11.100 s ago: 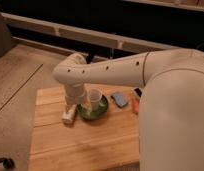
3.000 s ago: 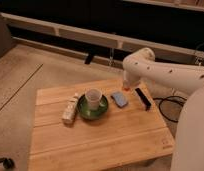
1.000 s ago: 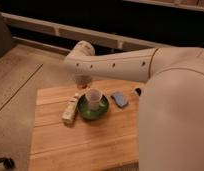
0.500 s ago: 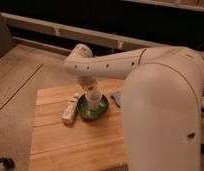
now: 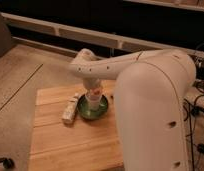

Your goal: Place the pepper in the ceramic cup

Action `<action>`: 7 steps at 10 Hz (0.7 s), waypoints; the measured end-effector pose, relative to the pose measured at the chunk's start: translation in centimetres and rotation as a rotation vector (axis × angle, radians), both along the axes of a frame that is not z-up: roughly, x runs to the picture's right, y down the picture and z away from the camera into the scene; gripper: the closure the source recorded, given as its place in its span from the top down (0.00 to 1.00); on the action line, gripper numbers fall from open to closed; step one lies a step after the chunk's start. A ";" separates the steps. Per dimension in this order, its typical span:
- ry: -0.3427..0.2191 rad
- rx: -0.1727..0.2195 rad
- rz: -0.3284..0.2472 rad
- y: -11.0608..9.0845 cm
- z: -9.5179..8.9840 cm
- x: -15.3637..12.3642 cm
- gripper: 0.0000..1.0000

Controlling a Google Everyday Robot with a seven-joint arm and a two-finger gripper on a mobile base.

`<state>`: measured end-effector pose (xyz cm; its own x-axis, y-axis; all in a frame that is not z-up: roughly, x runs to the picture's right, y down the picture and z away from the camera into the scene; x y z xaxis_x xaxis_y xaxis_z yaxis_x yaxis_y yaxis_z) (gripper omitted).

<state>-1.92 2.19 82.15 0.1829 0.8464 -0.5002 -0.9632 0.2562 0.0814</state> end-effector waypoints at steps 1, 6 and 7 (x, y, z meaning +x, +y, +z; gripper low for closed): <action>0.003 -0.014 0.005 0.5 0.3 -0.1 0.03; -0.005 -0.089 -0.004 2.5 0.6 -1.0 0.53; -0.002 -0.094 -0.006 2.6 0.4 -0.8 0.61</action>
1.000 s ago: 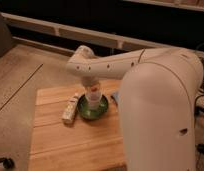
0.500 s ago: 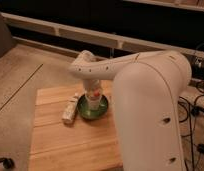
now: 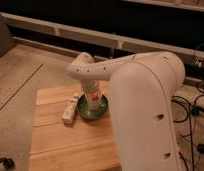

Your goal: Place the pepper in the ceramic cup

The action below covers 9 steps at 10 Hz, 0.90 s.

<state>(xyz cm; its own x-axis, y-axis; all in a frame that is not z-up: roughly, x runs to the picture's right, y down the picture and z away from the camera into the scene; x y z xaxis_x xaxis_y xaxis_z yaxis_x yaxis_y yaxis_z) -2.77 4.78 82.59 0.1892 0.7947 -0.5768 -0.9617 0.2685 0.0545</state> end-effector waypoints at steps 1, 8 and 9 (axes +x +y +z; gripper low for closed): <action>0.002 -0.005 0.003 0.1 -0.1 0.1 0.64; 0.003 0.018 0.006 -1.0 -0.8 0.4 0.65; -0.010 0.023 0.013 -1.2 -0.9 0.1 0.65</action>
